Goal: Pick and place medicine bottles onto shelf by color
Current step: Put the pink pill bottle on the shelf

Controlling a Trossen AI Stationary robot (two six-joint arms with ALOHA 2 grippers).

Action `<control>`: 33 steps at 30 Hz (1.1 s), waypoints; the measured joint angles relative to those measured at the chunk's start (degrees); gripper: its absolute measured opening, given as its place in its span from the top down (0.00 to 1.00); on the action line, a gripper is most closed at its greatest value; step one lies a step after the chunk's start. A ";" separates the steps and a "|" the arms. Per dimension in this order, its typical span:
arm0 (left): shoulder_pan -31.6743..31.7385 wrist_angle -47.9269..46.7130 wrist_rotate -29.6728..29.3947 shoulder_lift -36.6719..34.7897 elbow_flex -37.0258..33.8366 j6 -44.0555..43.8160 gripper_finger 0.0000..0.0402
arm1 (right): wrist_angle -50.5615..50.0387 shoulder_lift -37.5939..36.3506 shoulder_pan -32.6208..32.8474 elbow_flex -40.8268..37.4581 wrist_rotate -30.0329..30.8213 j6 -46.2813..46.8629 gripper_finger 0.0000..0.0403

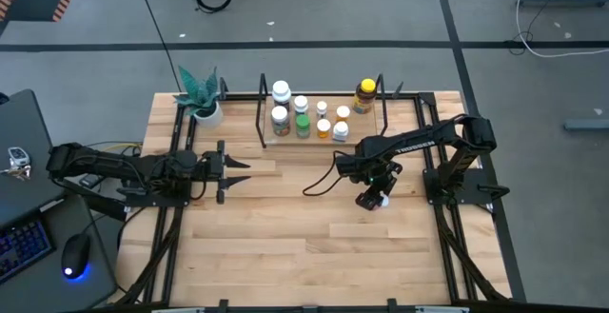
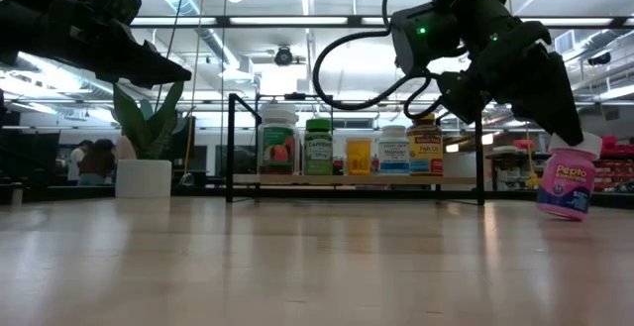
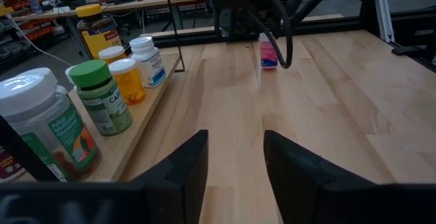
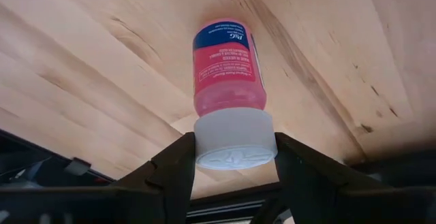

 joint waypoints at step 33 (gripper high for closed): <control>0.00 0.00 -0.02 0.00 0.00 0.00 0.62 | -2.19 0.00 -0.08 0.00 4.28 1.65 0.43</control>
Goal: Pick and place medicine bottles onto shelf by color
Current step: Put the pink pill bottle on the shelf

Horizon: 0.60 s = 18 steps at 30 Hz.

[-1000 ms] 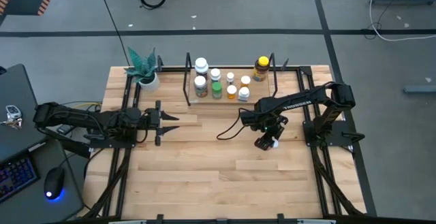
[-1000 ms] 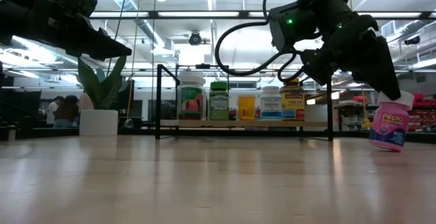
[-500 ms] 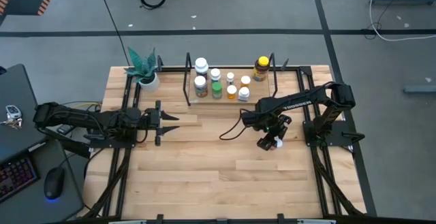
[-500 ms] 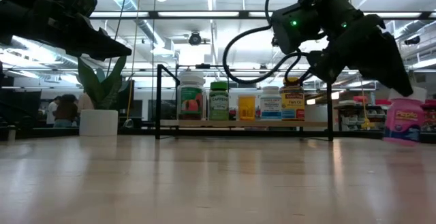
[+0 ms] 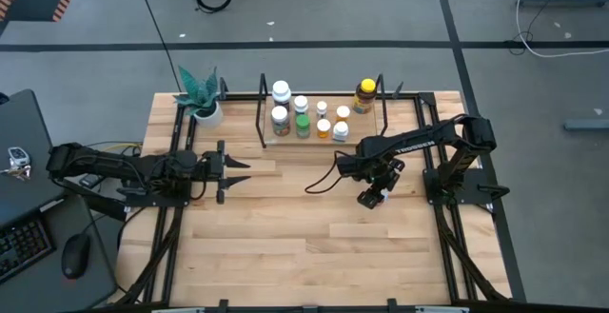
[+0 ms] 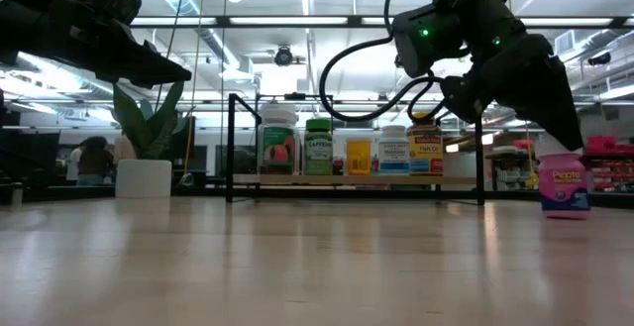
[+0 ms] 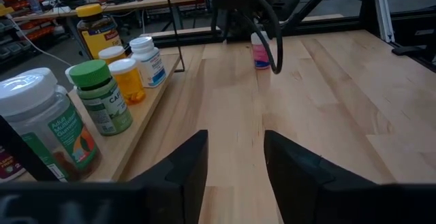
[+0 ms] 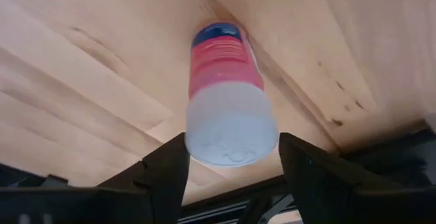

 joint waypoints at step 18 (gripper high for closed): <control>0.00 0.00 0.00 0.00 0.00 0.00 0.63 | 2.80 0.00 0.89 0.00 7.46 -5.43 0.30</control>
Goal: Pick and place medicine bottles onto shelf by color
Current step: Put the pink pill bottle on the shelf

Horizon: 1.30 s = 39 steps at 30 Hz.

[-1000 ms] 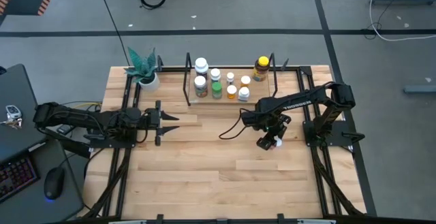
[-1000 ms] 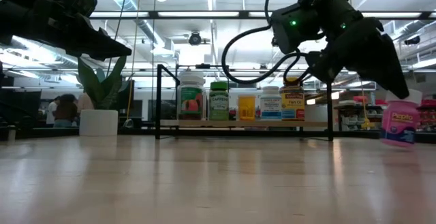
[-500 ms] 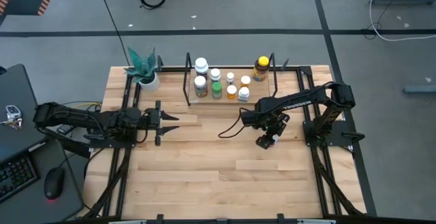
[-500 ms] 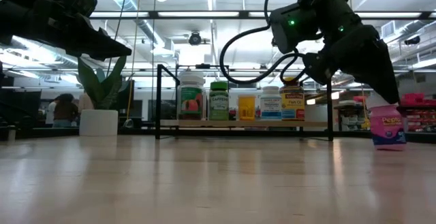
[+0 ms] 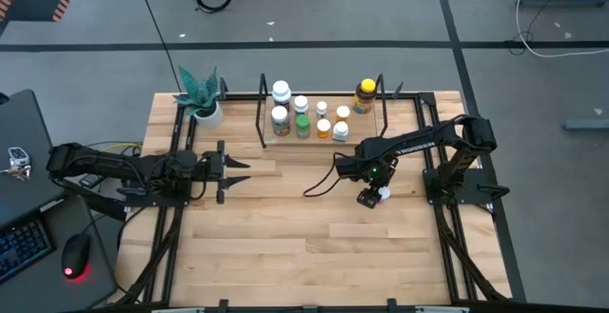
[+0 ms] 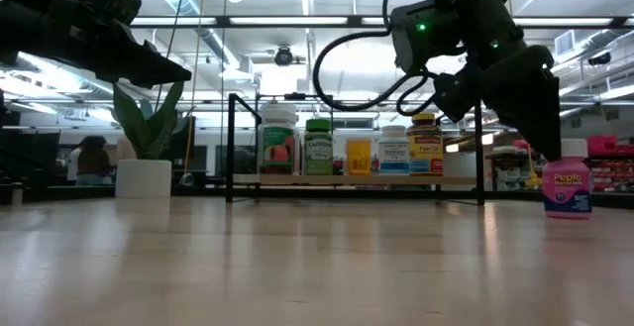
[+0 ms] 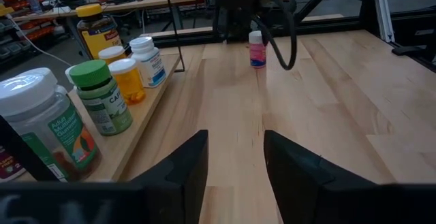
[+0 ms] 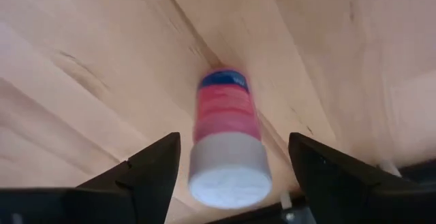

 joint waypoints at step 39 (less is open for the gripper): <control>0.00 0.00 0.01 0.00 0.00 0.00 0.64 | -1.49 0.00 1.84 0.02 -0.47 -3.24 0.53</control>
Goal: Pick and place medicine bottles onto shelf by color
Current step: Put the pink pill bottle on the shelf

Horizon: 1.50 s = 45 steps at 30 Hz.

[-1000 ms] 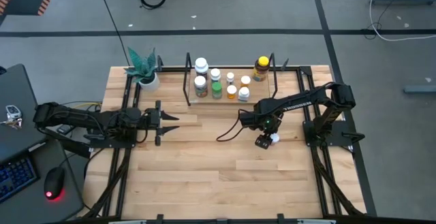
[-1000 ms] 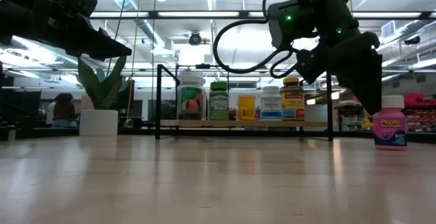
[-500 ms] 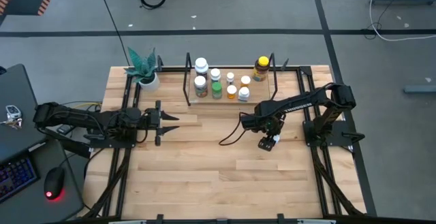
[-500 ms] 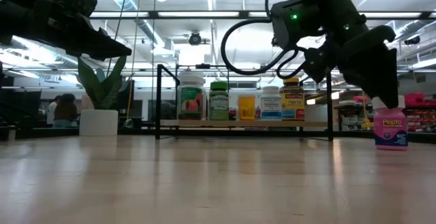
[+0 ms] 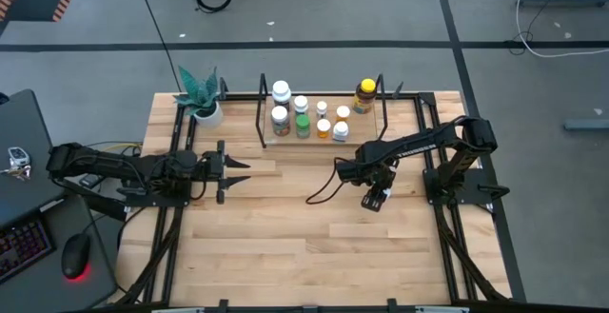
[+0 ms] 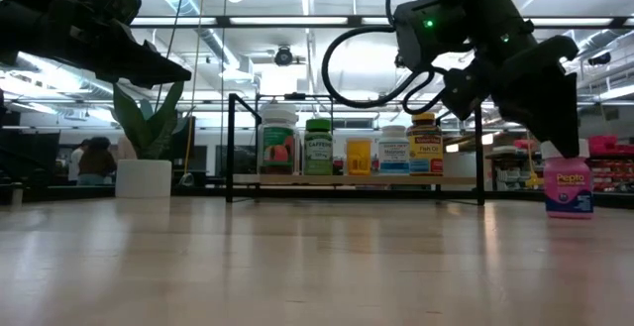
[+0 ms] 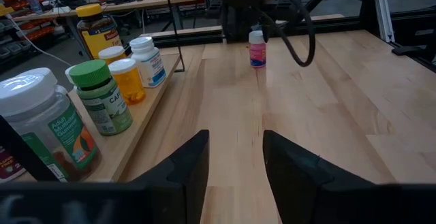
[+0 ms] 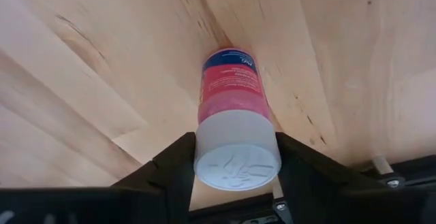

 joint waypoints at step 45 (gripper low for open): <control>0.00 0.00 0.01 -0.02 0.00 0.00 0.62 | -17.24 11.67 -24.70 52.14 17.56 -31.01 0.52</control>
